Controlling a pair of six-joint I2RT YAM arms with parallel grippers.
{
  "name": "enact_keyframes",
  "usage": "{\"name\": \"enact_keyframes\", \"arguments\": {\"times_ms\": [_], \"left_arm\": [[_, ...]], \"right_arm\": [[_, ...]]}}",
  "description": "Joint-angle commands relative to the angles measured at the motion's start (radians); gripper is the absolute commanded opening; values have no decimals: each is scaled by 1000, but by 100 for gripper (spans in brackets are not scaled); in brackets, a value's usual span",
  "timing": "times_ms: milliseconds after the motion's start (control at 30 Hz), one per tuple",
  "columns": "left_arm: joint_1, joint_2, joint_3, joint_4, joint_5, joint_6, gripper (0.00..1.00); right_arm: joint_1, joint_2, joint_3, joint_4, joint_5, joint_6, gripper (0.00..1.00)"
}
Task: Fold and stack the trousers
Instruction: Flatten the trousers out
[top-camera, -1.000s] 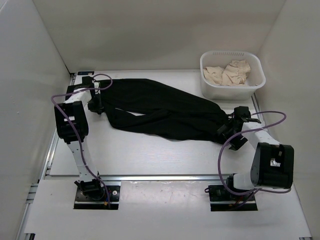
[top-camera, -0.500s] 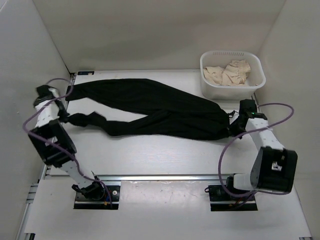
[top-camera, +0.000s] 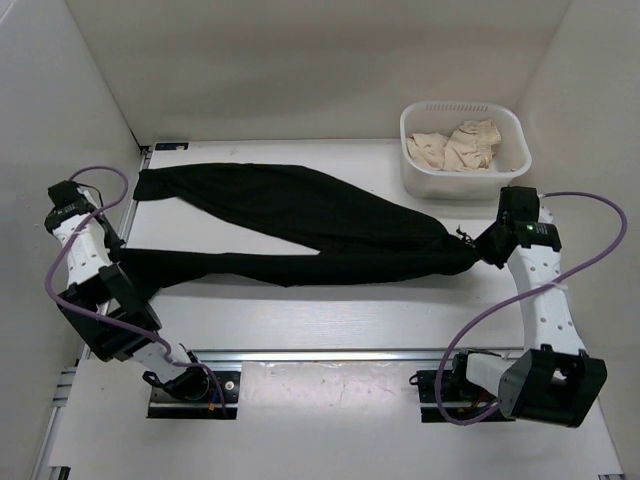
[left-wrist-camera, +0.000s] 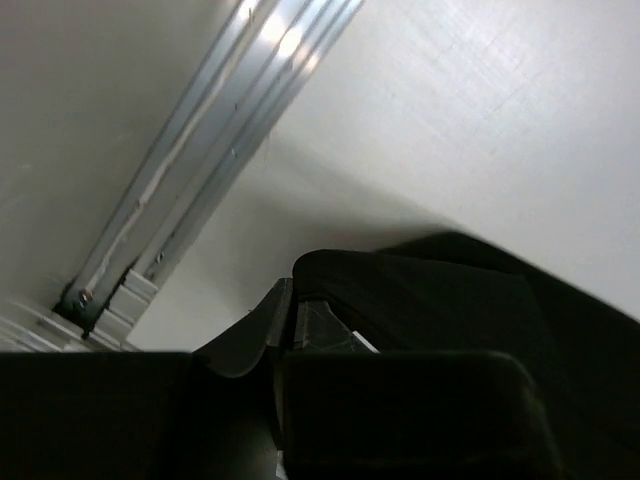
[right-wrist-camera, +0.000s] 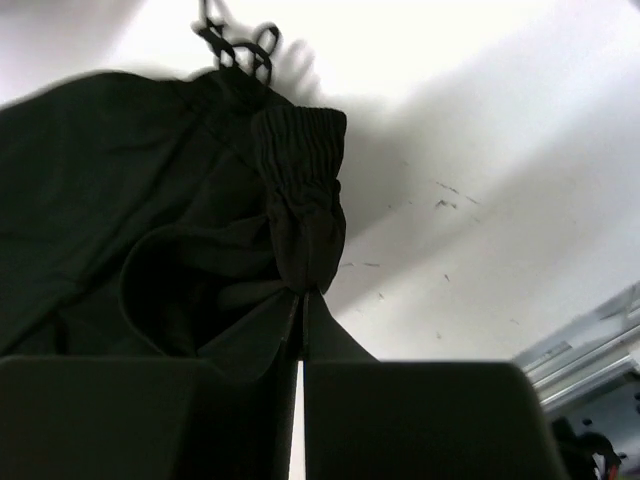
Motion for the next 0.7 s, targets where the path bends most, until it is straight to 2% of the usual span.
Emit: {"name": "enact_keyframes", "arguments": {"times_ms": [0,167,200,333,433,533,567,633,667], "left_arm": [[13,-10,19,-5,-51,0,14],[22,10,114,-5,-21,0,14],[22,24,179,-5,-10,0,14],[-5,59,356,-5,4,0,14],[-5,16,340,-5,4,0,14],[4,-79,216,-5,-17,0,14],[16,-102,115,-5,-27,0,14],[50,-156,12,-5,-54,0,14],[65,-168,-80,5,-74,0,14]], "right_arm": [[-10,34,29,-33,25,-18,0],[-10,77,106,-18,39,-64,0],[-10,97,127,-18,39,-73,0],[-19,217,358,-55,4,-84,0],[-28,205,379,-88,4,-70,0],[-37,117,215,-122,4,-12,0],[-37,61,90,-133,-8,5,0],[-56,-25,-35,-145,-17,68,0],[-56,-53,-149,-156,-17,89,0]]}}
